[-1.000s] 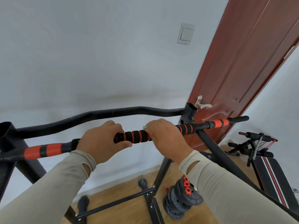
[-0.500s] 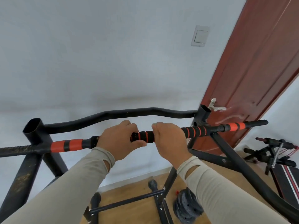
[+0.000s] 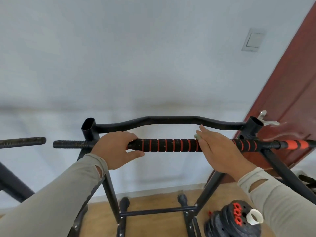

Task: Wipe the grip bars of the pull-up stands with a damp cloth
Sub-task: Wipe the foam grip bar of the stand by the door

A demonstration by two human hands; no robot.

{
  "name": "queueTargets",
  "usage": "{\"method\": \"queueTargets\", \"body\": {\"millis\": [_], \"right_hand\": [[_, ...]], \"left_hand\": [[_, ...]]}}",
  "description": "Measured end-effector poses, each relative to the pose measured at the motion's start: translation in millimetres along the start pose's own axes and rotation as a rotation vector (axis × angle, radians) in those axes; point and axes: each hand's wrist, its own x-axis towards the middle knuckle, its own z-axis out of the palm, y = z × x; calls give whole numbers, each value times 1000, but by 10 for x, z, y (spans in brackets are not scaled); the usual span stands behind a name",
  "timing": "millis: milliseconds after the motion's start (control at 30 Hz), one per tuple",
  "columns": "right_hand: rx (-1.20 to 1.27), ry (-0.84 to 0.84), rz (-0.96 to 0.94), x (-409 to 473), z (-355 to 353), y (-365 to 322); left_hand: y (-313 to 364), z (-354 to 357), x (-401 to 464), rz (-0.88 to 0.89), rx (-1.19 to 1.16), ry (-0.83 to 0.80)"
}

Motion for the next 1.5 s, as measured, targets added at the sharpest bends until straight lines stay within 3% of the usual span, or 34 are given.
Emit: {"method": "queueTargets", "body": {"millis": [167, 300, 467, 533, 633, 800, 867, 1000, 1100, 1200, 1367, 1500], "right_hand": [[-168, 158, 25, -46, 14, -17], [-343, 146, 98, 28, 151, -496], [-121, 350, -52, 334, 545, -1553], [-5, 357, -130, 394, 698, -1861], [27, 328, -258, 382, 709, -1758], [-154, 269, -482, 279, 418, -1125], [-228, 245, -436, 198, 289, -789], [-420, 169, -156, 34, 18, -216], [-445, 176, -35, 17, 22, -399], [-320, 195, 7, 142, 208, -870], [17, 313, -121, 406, 567, -1905], [-19, 314, -342, 332, 561, -1608]], "left_hand": [[-8, 62, -17, 30, 15, 90], [-9, 84, -4, 45, 25, 101], [-16, 77, 9, 12, 30, 93], [-14, 66, 13, -39, 55, 93], [-40, 63, 26, -35, 32, 68], [-65, 40, 33, -45, -1, 18], [-67, 30, 34, -44, -9, 6], [-69, 41, 36, -36, -7, 11], [-65, 45, 38, -27, 11, 26], [-55, 38, 32, -36, 14, 23], [-1, 10, 22, -76, 72, 48], [-33, 16, 47, -57, 21, 25]]}}
